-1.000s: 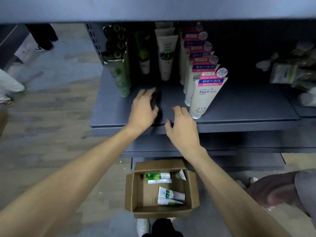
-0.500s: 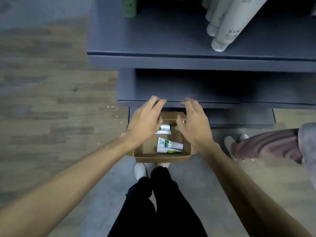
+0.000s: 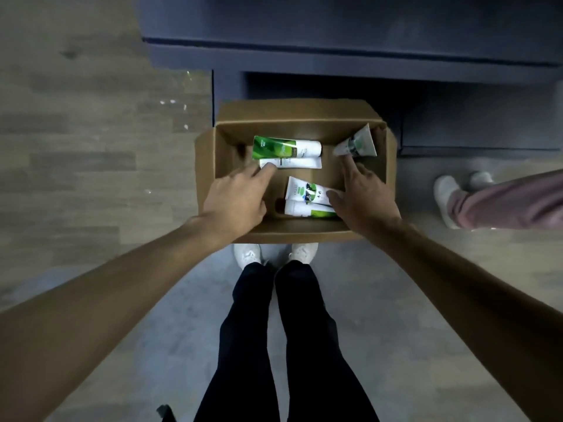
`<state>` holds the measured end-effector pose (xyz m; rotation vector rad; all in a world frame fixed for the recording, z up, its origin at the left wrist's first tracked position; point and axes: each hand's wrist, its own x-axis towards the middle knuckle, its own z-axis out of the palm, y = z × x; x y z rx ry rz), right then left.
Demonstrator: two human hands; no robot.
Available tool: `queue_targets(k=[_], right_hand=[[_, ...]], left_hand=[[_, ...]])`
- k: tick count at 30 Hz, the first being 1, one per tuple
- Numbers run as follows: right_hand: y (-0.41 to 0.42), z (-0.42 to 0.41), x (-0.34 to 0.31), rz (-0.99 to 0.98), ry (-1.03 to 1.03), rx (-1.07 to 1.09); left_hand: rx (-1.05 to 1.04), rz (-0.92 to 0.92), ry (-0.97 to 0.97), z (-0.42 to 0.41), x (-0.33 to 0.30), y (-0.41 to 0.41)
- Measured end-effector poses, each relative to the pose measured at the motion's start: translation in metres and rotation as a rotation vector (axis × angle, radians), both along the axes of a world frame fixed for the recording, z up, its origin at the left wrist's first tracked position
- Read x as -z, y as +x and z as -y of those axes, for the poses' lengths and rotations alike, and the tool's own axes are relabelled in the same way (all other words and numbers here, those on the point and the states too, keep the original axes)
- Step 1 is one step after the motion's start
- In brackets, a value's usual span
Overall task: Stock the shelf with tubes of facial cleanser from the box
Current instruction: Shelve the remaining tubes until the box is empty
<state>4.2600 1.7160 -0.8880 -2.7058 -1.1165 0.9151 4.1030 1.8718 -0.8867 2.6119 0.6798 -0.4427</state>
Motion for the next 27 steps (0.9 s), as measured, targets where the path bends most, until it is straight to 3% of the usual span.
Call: queue_targets(k=[7,11,16,21,27], right_hand=[[0.014,-0.039,0.062,-0.009,-0.001,-0.141],[0.013,-0.070,0.085,0.002,0.028,-0.155],[0.007,-0.087,0.108,0.118,-0.016,-0.183],[0.007,-0.081,0.119,0.307,-0.053,-0.254],[0.027,-0.075,0.097,0.226,0.016,-0.288]], left_hand=[[-0.062,-0.092,-0.059,-0.005,0.036,-0.014],[0.028,-0.092,-0.050,0.002,0.040,-0.022],[-0.035,-0.053,-0.083,0.001,0.046,-0.025],[-0.034,-0.032,-0.106,0.005,0.047,-0.021],[-0.034,-0.030,-0.109,0.009,0.048,-0.011]])
